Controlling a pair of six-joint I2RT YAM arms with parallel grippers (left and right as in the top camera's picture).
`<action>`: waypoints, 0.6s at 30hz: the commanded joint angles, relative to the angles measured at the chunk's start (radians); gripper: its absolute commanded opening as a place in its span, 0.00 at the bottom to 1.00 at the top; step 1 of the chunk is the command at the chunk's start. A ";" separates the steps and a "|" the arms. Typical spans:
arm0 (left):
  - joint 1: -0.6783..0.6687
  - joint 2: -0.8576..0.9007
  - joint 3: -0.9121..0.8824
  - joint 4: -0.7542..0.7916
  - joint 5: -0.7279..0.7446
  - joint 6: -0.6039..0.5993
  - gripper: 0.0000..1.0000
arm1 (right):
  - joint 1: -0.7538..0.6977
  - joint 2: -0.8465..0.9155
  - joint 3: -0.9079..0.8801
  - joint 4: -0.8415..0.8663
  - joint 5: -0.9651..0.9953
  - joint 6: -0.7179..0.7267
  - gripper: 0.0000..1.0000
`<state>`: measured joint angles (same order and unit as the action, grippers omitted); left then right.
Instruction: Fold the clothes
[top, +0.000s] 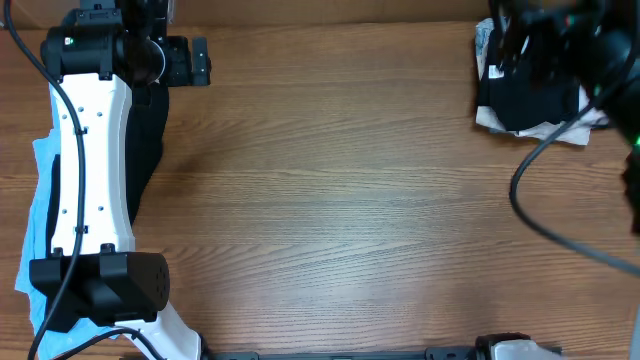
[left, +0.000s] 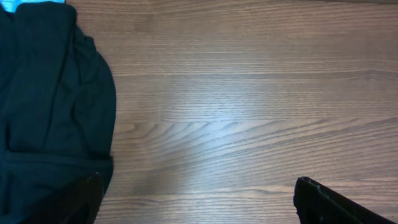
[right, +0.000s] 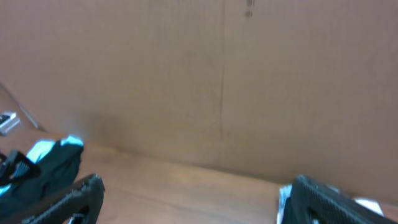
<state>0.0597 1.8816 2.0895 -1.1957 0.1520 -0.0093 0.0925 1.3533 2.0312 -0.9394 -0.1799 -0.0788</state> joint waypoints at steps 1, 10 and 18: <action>0.005 0.012 0.008 0.003 -0.006 -0.013 1.00 | 0.005 -0.167 -0.324 0.164 0.010 0.001 1.00; 0.005 0.012 0.008 0.003 -0.006 -0.013 1.00 | 0.005 -0.724 -1.331 0.874 -0.004 0.077 1.00; 0.005 0.012 0.008 0.003 -0.006 -0.013 1.00 | 0.003 -1.122 -1.854 1.119 0.018 0.079 1.00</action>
<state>0.0597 1.8835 2.0895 -1.1957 0.1459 -0.0093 0.0925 0.3080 0.2562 0.1612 -0.1761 -0.0143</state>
